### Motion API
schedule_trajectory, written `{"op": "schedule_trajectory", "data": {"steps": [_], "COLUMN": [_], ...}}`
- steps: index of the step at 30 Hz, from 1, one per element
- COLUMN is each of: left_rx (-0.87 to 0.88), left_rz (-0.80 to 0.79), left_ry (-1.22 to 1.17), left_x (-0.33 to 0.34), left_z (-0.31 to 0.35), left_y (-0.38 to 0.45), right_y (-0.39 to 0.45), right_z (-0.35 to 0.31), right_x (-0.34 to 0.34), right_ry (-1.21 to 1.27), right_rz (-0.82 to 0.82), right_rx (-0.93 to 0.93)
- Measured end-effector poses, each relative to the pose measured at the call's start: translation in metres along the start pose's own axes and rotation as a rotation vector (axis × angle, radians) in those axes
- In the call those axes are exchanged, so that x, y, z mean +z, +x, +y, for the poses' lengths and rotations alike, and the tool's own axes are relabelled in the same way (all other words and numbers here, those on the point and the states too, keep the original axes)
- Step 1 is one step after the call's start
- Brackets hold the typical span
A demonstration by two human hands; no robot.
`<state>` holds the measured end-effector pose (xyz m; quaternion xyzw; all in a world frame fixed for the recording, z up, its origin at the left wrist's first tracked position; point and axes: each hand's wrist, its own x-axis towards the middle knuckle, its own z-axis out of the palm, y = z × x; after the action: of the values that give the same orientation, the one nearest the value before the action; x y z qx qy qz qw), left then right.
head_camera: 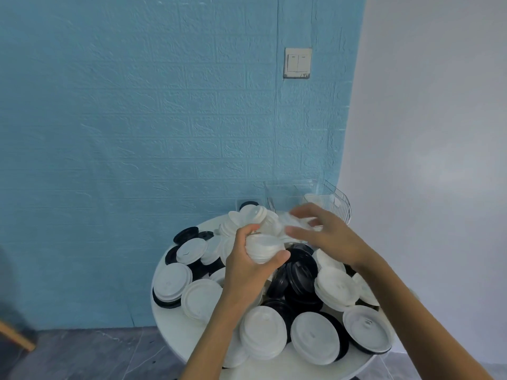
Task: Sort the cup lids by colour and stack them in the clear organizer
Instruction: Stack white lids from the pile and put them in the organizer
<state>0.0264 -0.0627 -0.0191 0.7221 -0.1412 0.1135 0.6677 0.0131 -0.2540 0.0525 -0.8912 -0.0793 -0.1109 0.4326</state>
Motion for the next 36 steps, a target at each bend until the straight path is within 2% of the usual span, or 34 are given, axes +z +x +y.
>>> {"op": "schedule_trajectory", "data": {"steps": [5,8,13,17,21,26,29,33,36], "left_rx": [-0.011,-0.017,0.022,-0.001,-0.002,0.003,0.011,0.028,0.028], "left_rz": [0.019,0.063,0.1,0.108,0.089,0.082,0.079,0.068,0.072], "left_ry": [-0.048,-0.056,0.079,0.069,0.117,0.112,0.098,0.071,0.073], "left_x": [0.01,0.008,0.002,-0.004,-0.011,-0.011,-0.011,-0.009,-0.004], "left_z": [0.0,-0.002,-0.002,0.0,-0.004,-0.007,-0.009,-0.008,-0.008], "left_y": [0.004,0.006,0.003,0.002,0.002,-0.001,-0.003,-0.006,-0.006], "right_y": [0.008,0.011,0.013,0.01,0.004,-0.013,-0.027,-0.04,-0.043], "right_z": [-0.029,-0.03,-0.016,0.003,0.048,0.078,0.082,0.083,0.083], "right_x": [0.036,0.044,0.051,0.034,-0.006,-0.021,-0.022,-0.022,-0.016], "right_ry": [-0.069,-0.042,0.01,0.096,-0.133,-0.284,-0.302,-0.444,-0.396], "right_rz": [-0.144,-0.15,-0.207,-0.214,-0.085,-0.235,-0.266,-0.326,-0.291], "right_rx": [-0.105,-0.091,-0.112,-0.071,0.061,0.227,0.229,0.183,0.163]}}
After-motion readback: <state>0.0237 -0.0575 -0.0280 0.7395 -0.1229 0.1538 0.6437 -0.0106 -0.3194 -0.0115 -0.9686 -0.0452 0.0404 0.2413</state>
